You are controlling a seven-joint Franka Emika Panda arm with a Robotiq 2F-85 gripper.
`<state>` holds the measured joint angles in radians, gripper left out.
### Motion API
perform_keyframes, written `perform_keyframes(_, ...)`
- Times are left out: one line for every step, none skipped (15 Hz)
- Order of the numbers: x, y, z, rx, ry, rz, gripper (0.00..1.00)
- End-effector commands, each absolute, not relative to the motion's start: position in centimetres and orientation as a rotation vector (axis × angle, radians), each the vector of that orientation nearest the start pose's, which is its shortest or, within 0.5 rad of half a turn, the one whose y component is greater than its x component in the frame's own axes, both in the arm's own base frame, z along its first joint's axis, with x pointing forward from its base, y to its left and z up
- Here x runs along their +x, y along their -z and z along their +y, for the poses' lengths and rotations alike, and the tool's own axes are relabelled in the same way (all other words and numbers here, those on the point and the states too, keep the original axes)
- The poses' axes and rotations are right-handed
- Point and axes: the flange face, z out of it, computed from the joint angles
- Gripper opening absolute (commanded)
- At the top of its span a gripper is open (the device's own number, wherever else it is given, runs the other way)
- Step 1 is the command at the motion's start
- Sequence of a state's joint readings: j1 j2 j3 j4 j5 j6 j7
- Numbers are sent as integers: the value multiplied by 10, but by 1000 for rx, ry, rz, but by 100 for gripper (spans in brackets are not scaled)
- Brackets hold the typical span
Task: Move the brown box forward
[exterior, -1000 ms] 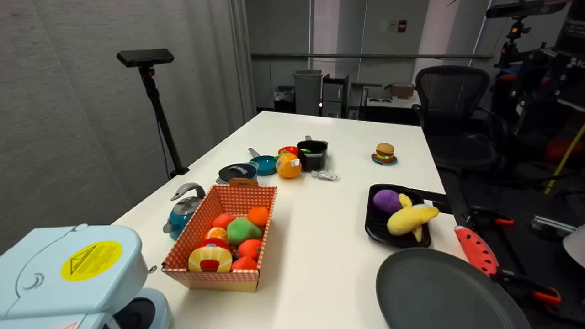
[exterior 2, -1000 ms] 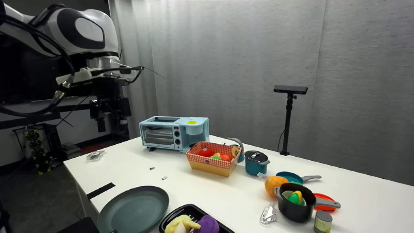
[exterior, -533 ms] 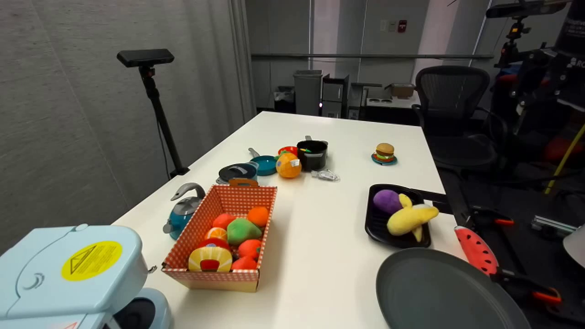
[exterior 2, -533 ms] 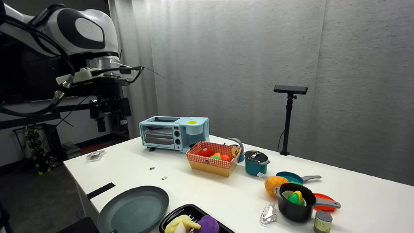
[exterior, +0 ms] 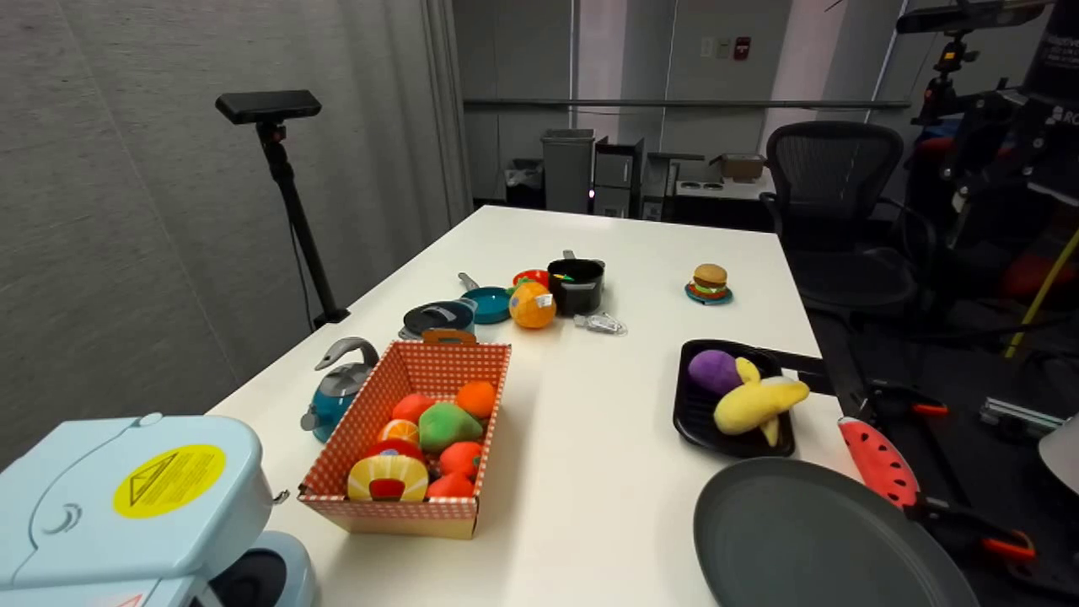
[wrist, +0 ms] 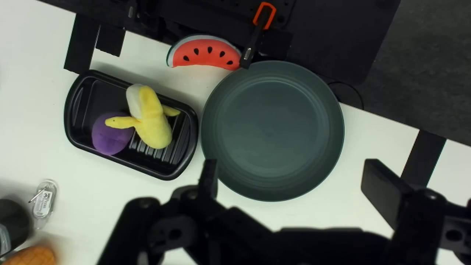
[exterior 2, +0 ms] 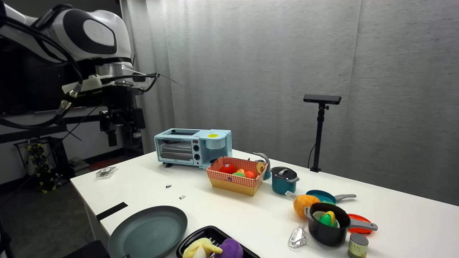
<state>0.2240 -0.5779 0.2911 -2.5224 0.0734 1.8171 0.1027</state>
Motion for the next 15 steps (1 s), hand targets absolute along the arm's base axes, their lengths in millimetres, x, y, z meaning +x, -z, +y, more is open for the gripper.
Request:
perform_keyframes(310, -453, 186, -3217, -187, -538, 100)
perform_keyframes(310, -452, 186, -3217, -183, -537, 100)
perform_keyframes(311, -452, 186, -3217, -178, -534, 100)
perform_keyframes(311, -452, 185, -3219, -172, -537, 100)
perform_keyframes(312, -451, 184, -3223, -162, -536, 100)
perform_keyframes(313, -451, 183, -3228, -152, -536, 100)
perform_keyframes(314, -450, 181, -3234, -142, -538, 100)
perform_keyframes(315, -449, 179, -3243, -129, -541, 100)
perform_keyframes(316, -448, 177, -3252, -121, -545, 100)
perform_keyframes(317, -447, 174, -3263, -107, -551, 100)
perform_keyframes(319, -446, 172, -3272, -91, -555, 100)
perform_keyframes(320, -443, 169, -3278, -72, -558, 100)
perform_keyframes(322, -440, 165, -3282, -47, -562, 100)
perform_keyframes(324, -438, 161, -3289, -22, -565, 100)
perform_keyframes(326, -434, 158, -3291, 15, -572, 100)
